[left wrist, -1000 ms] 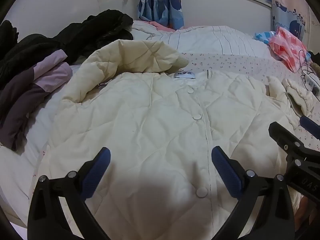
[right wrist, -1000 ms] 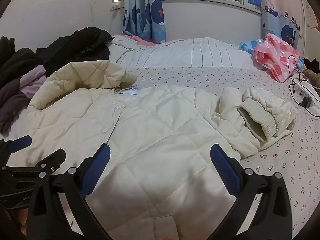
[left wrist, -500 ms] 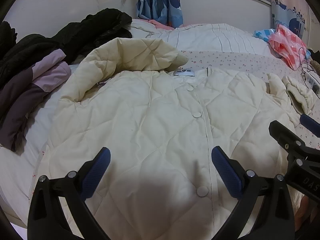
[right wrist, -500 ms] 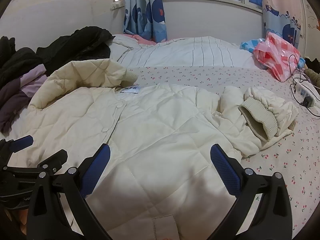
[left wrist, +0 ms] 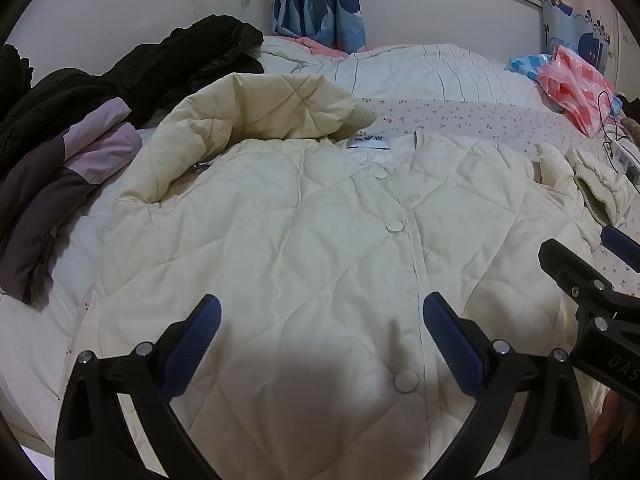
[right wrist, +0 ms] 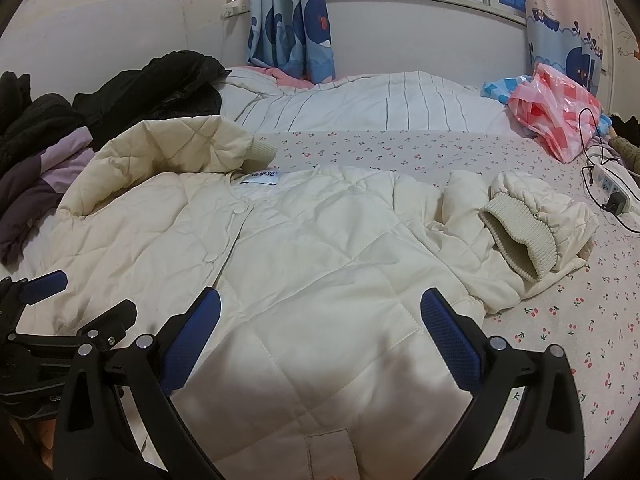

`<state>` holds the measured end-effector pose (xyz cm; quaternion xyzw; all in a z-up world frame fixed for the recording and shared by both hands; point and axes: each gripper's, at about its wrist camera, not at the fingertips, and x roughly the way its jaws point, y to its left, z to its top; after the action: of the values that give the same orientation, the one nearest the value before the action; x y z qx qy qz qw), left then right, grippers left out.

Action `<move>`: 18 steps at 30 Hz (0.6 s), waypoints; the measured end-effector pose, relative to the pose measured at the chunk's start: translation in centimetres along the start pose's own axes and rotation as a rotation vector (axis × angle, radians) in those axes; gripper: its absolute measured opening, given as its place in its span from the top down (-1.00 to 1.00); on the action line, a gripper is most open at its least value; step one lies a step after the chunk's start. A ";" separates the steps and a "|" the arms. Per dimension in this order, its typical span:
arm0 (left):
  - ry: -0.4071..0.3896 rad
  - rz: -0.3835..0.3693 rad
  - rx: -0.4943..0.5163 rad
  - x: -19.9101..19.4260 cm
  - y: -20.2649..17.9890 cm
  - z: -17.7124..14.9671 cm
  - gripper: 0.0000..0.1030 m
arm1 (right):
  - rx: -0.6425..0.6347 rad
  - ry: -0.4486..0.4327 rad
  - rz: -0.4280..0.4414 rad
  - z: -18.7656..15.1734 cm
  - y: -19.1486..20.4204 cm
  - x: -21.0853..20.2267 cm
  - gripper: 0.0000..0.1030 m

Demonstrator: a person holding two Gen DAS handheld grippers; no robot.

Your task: Fold large clothes

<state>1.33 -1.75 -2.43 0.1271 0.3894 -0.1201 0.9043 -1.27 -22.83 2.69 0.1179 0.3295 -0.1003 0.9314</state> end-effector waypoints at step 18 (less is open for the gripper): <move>0.009 0.001 0.021 0.1 -0.2 0.0 -0.89 | -0.018 0.006 -0.004 -0.2 0.1 0.5 -0.88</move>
<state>1.34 -1.97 -2.56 0.1371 0.3921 -0.1231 0.9013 -0.99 -22.76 2.22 0.1093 0.3335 -0.0989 0.9312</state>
